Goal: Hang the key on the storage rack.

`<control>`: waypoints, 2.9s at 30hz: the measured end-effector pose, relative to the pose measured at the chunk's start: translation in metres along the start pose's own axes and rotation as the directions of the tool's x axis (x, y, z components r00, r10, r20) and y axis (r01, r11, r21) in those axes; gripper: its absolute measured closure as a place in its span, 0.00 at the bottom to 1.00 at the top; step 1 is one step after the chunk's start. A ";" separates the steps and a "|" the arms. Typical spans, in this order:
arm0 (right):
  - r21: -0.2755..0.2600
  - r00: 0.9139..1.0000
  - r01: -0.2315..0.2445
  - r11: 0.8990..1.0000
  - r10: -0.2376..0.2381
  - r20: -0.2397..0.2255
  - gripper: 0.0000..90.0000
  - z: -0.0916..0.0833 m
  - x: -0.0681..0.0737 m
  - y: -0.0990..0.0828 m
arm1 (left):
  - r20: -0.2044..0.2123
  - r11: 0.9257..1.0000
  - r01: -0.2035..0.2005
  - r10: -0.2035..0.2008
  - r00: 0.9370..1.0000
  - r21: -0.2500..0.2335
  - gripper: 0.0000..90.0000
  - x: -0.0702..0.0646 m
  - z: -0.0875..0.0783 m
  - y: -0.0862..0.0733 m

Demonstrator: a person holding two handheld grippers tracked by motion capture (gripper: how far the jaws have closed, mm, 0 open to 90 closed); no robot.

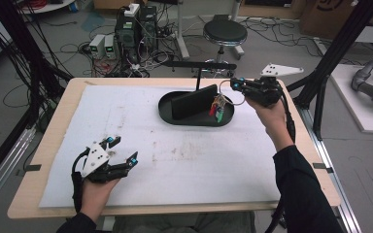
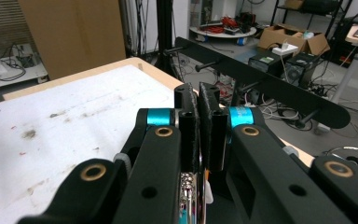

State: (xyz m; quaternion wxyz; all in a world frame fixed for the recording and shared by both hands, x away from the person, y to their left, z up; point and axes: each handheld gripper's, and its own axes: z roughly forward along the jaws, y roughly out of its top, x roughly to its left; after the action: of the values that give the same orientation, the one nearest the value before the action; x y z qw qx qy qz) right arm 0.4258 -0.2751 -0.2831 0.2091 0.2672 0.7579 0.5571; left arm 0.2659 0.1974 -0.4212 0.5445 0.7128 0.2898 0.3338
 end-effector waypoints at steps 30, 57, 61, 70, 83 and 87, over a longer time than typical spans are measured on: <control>0.041 0.993 -0.042 0.998 0.037 0.112 0.97 0.030 -0.037 -0.006 | -0.010 1.000 0.010 -0.010 1.000 0.012 0.27 0.002 -0.004 -0.004; 0.016 0.980 -0.114 0.993 0.110 0.165 0.97 0.047 -0.065 -0.020 | -0.024 1.000 0.019 -0.019 1.000 0.019 0.27 0.004 -0.009 -0.009; 0.015 0.979 -0.114 0.993 0.110 0.171 0.97 0.049 -0.065 -0.020 | -0.023 1.000 0.019 -0.019 1.000 0.023 0.27 0.005 -0.009 -0.009; 0.026 0.976 -0.116 0.993 0.109 0.191 0.97 0.052 -0.068 -0.022 | -0.025 1.000 0.022 -0.021 0.999 0.023 0.27 0.005 -0.010 -0.010; 0.021 0.974 -0.101 0.995 0.095 0.208 0.97 0.058 -0.070 -0.025 | -0.028 0.999 0.026 -0.026 0.999 0.025 0.27 0.005 -0.013 -0.012; 0.028 0.972 -0.100 0.995 0.092 0.216 0.96 0.058 -0.070 -0.026 | -0.028 0.999 0.026 -0.025 0.999 0.024 0.27 0.005 -0.013 -0.011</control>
State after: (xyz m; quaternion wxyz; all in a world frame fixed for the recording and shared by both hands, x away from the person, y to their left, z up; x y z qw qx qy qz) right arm 0.5111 -0.2835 -0.3233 0.2574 0.3663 0.7276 0.5198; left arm 0.2575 0.2116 -0.4290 0.5362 0.7109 0.3104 0.3330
